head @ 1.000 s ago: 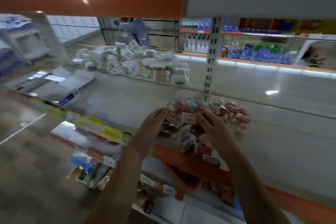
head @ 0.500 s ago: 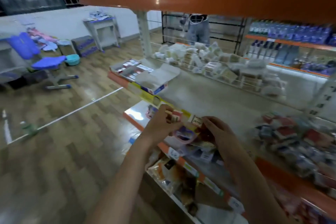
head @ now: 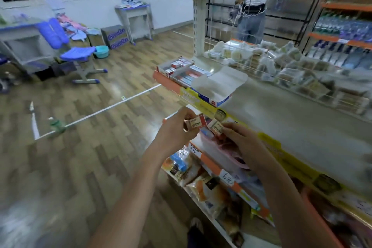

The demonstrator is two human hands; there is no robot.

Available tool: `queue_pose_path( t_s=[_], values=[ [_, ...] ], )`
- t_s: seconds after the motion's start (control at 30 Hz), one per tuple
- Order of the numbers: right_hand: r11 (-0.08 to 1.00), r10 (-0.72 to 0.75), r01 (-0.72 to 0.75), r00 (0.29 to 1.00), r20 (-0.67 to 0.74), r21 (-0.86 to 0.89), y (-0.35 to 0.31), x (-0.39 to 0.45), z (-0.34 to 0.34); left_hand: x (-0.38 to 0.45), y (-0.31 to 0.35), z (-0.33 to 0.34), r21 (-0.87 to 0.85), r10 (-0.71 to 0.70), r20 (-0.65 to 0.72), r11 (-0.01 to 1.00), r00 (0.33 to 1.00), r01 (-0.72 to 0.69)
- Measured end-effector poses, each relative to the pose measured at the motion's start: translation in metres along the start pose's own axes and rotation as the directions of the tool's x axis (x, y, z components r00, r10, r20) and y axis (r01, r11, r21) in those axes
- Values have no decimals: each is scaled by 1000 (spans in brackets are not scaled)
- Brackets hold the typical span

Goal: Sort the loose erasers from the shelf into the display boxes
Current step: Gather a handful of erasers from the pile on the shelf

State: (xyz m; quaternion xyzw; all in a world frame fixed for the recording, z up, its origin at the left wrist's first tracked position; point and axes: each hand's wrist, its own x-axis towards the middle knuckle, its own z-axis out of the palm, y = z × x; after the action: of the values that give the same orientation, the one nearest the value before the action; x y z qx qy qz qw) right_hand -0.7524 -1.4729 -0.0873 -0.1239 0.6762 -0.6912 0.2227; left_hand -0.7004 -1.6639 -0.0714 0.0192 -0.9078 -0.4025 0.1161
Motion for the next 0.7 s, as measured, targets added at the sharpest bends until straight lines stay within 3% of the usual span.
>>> queue_pose_path(
  t_s=[0.27, 0.4, 0.7],
  values=[
    [998, -18, 15, 998, 61, 54, -6, 97, 13, 88, -51, -24, 32, 67, 8, 997, 998, -67],
    [996, -73, 73, 997, 10, 46, -25, 150, 10, 149, -70, -36, 70, 124, 28, 990, 992, -126],
    [973, -124, 115, 992, -33, -199, -48, 238, 1, 254, -106, -39, 23, 226, 70, 973, 972, -228]
  ],
)
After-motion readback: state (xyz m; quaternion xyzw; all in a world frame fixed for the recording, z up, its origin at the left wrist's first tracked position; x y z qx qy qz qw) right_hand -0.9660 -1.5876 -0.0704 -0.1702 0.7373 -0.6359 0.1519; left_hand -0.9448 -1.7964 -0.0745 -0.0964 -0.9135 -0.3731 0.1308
